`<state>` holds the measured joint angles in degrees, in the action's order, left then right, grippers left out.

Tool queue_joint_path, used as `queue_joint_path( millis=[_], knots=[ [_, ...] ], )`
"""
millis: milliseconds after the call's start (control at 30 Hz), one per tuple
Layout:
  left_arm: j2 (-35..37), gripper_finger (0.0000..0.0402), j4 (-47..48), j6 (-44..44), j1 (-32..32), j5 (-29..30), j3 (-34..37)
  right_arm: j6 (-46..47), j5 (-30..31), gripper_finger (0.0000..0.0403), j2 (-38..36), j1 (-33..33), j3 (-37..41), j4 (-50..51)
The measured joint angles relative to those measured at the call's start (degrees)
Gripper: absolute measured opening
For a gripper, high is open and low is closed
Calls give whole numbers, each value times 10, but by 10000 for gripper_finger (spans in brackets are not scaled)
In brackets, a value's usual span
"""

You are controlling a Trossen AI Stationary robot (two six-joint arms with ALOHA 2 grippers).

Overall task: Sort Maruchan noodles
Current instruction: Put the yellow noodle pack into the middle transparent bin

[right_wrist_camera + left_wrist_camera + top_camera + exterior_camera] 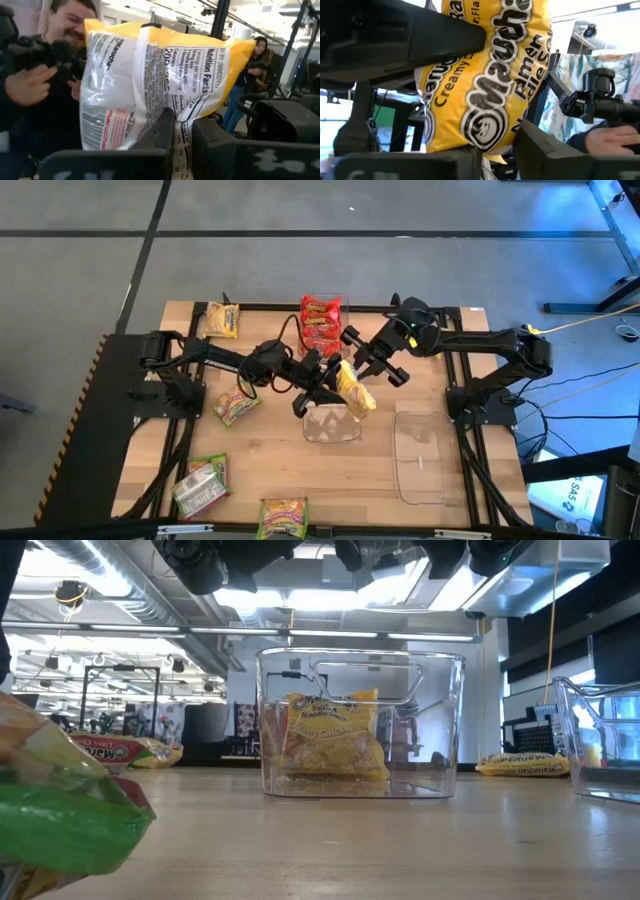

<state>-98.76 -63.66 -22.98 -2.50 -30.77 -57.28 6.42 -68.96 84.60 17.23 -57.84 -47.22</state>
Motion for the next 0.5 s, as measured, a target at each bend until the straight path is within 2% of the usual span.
queue_joint_path(
  millis=[133,267,500],
  knots=[
    [0,52,0,24,0,-5,0,50,3,49,0,0,0,-2],
    [0,45,0,29,-1,-6,0,86,4,116,-7,1,0,0],
    [1,44,0,28,-3,-16,-1,175,-28,227,-52,33,1,0]
  ],
)
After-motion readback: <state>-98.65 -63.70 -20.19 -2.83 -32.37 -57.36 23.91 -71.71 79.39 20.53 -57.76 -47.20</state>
